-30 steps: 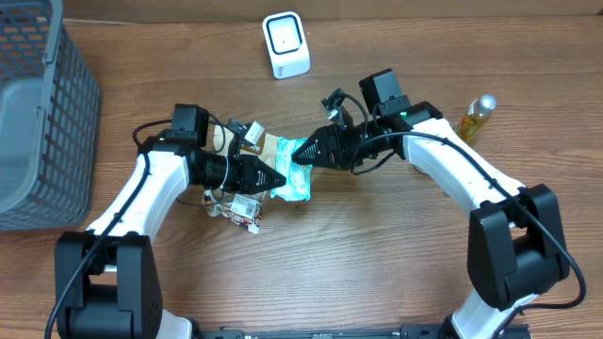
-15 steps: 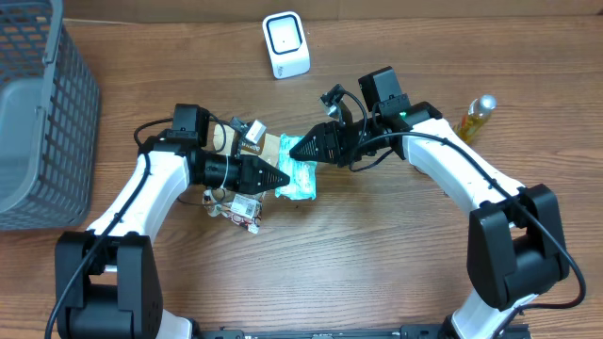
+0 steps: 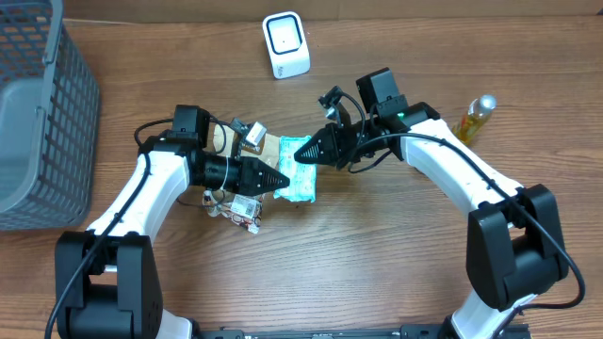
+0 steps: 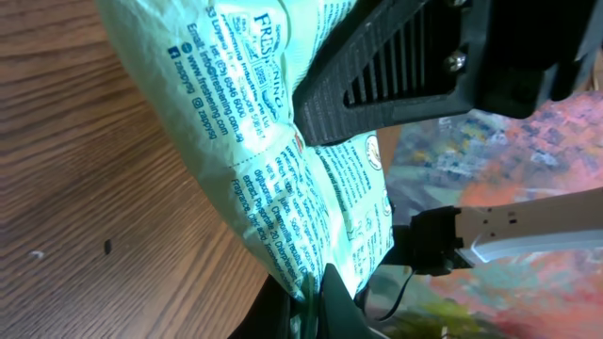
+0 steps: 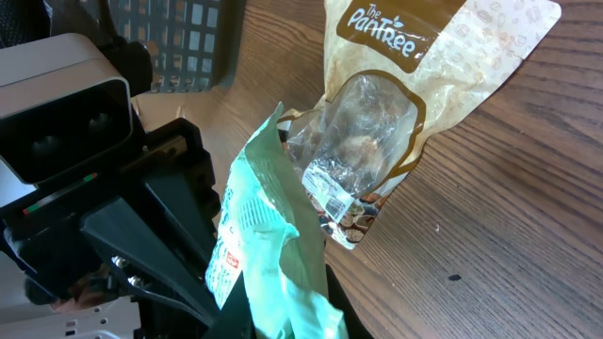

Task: Scan the item barcode
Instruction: 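Pull the mint-green pack out of the bread bag with both grippers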

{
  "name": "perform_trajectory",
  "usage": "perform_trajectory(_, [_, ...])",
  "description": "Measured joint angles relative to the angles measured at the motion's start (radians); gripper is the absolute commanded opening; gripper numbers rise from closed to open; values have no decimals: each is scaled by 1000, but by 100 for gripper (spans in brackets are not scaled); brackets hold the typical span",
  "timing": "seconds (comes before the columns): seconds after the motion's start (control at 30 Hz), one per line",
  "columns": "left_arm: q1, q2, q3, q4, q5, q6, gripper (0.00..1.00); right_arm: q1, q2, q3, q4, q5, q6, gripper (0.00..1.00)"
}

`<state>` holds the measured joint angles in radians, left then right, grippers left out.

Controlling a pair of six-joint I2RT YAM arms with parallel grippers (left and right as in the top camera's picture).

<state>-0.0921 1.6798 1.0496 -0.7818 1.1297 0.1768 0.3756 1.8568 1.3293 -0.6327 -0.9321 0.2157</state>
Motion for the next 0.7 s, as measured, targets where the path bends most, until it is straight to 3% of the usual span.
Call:
perform_trajectory(0.03, [0,0,0,0,-4,2,4,0,0,0,0,2,0,7])
perform_trajectory(0.1, [0,0,0,1,-10,4,4,0,0,0,-2,2,2,31])
perform_trajectory(0.13, [0,0,0,0,-17,7,4,0,0,0,-4,4,5,35])
perform_trajectory(0.3, [0,0,0,-3,-50,8,4,-1,0,0,0,8,-6,38])
perform_trajectory(0.4, [0,0,0,-4,-66,10,4,-1,0,0,0,10,-6,36])
perform_trajectory(0.5, [0,0,0,-7,-76,11,4,-3,0,0,4,19,-15,6])
perform_trajectory(0.7, [0,0,0,-11,-80,11,4,-3,0,-1,4,23,-6,4])
